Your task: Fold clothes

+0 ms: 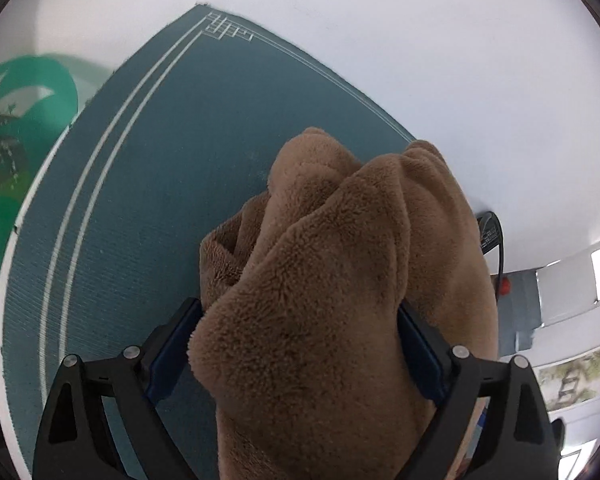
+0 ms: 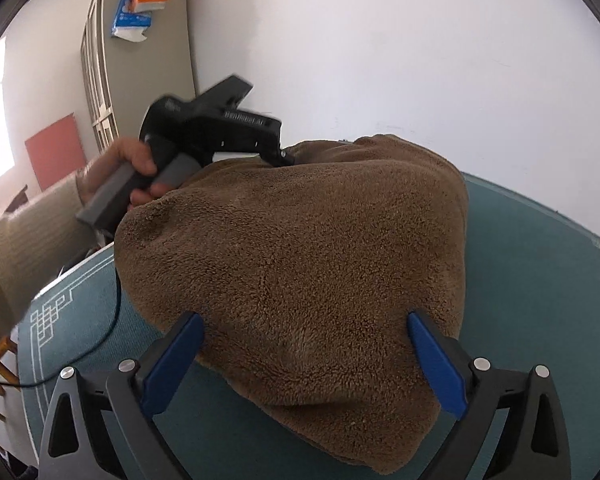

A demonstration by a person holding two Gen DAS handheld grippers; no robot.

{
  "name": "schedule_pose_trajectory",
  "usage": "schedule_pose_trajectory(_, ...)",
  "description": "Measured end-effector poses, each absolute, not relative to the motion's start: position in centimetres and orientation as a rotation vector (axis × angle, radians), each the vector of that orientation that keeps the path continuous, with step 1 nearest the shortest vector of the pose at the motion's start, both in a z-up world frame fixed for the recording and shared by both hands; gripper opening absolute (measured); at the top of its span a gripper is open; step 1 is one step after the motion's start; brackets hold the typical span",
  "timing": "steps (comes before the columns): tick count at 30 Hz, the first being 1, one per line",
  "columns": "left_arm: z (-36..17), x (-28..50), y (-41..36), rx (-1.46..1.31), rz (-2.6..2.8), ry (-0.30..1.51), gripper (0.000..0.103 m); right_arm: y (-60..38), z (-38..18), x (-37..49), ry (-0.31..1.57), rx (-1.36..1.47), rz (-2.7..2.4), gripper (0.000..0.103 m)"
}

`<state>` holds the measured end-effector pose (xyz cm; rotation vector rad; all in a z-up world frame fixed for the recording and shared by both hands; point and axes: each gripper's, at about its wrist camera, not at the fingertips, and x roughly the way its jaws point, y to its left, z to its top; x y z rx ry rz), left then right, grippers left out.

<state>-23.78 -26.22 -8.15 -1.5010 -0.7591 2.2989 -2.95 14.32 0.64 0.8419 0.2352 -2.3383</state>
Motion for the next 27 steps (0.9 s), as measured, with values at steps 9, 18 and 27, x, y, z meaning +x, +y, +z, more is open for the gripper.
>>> schedule_pose_trajectory(9,-6.2,-20.0,-27.1,-1.436,2.346,-0.816,0.095,15.0,1.3,-4.8,0.137,0.848,-2.311,0.102)
schedule_pose_trajectory(18,-5.2,-14.9,-25.1,-1.408,2.431,-0.662,0.095,17.8,2.5,-8.1,0.019,0.892,-2.419,0.102)
schedule_pose_trajectory(27,-7.5,-14.3,-24.5,-1.432,2.423,-0.68,0.099,17.5,-1.7,-10.0,0.005,1.102,-2.341,0.102)
